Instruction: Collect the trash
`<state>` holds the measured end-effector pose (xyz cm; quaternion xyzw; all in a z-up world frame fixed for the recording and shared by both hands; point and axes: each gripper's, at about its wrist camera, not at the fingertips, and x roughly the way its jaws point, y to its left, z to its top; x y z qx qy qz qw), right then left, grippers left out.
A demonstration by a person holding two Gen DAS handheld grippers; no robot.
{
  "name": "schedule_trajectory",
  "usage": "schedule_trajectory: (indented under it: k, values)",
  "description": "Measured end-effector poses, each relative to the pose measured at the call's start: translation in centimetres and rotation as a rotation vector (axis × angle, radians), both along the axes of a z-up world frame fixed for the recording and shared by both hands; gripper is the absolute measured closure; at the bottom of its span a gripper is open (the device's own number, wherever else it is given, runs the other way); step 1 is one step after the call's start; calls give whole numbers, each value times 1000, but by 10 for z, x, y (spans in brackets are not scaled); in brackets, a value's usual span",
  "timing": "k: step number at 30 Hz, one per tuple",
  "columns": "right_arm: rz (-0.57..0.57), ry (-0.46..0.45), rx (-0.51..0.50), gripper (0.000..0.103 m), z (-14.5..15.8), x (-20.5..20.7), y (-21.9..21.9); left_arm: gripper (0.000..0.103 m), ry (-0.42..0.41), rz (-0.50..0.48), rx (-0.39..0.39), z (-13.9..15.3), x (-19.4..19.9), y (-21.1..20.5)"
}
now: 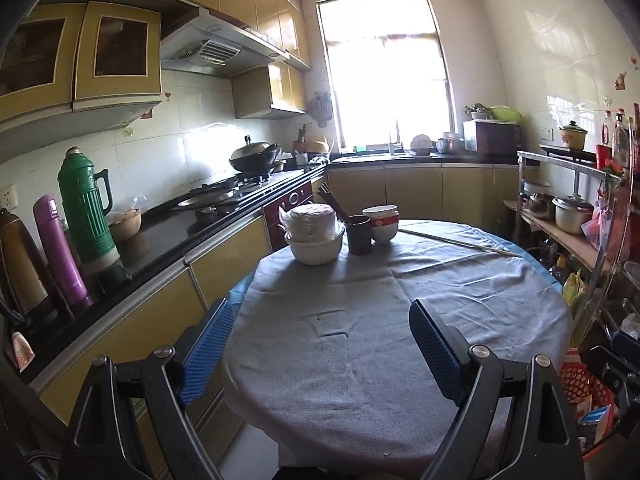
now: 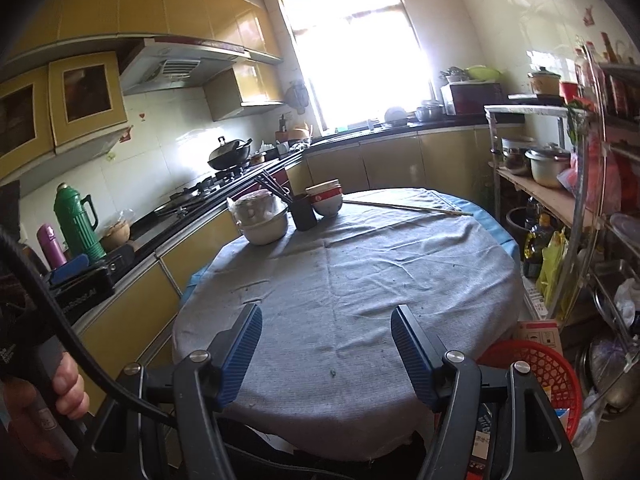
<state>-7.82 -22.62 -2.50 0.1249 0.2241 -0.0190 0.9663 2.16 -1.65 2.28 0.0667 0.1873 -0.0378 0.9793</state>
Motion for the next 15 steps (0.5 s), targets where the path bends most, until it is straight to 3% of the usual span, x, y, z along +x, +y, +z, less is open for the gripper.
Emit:
schedule_trajectory:
  k: [15]
  values:
    - [0,42,-8,32,-5,5,10,13,86,-43,7,-11,5,-5]
